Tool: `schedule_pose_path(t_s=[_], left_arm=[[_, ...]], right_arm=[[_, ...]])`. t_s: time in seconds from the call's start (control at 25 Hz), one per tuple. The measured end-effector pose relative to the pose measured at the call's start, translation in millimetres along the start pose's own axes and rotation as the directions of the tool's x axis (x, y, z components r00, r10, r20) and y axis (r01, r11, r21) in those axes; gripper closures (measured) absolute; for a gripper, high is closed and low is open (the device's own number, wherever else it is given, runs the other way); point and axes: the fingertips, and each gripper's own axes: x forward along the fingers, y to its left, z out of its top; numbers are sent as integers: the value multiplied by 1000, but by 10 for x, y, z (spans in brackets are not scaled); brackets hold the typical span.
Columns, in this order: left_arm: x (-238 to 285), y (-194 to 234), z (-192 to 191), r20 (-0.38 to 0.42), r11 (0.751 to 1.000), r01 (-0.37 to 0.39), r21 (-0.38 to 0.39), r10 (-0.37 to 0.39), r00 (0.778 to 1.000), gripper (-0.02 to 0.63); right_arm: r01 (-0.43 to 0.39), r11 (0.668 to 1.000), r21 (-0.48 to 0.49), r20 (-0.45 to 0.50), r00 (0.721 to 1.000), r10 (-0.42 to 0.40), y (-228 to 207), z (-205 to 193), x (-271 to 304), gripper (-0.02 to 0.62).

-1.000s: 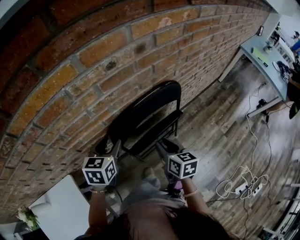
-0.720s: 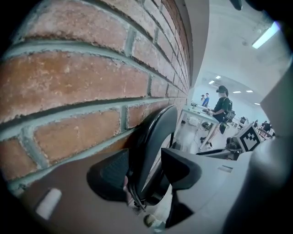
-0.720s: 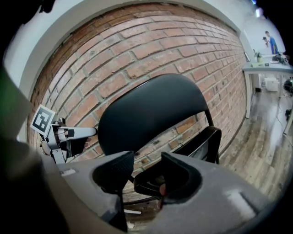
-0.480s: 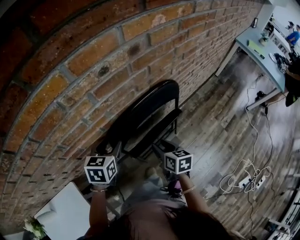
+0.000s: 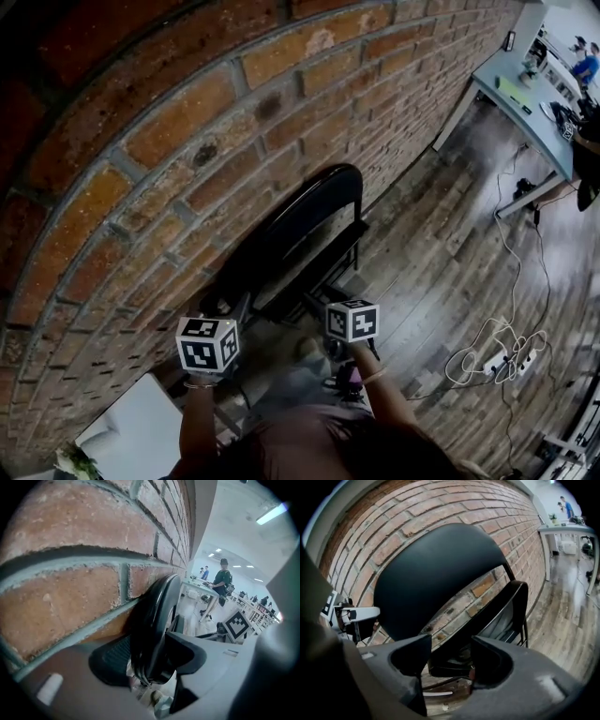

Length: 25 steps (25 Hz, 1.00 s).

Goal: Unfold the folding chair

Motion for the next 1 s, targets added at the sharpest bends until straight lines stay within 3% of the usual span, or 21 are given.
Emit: schedule_pose_path(t_s=[0.36,1.0], left_arm=[[127,2,-29,-42,999,13,34,-11,999,388],[221,4,-102,-75,992,6,129,3,997,400]], right_arm=[[-17,988,153,-32,999,23,-207,-161,227,322],[-98,947,305,-42,992,116,-191,-278,601,318]])
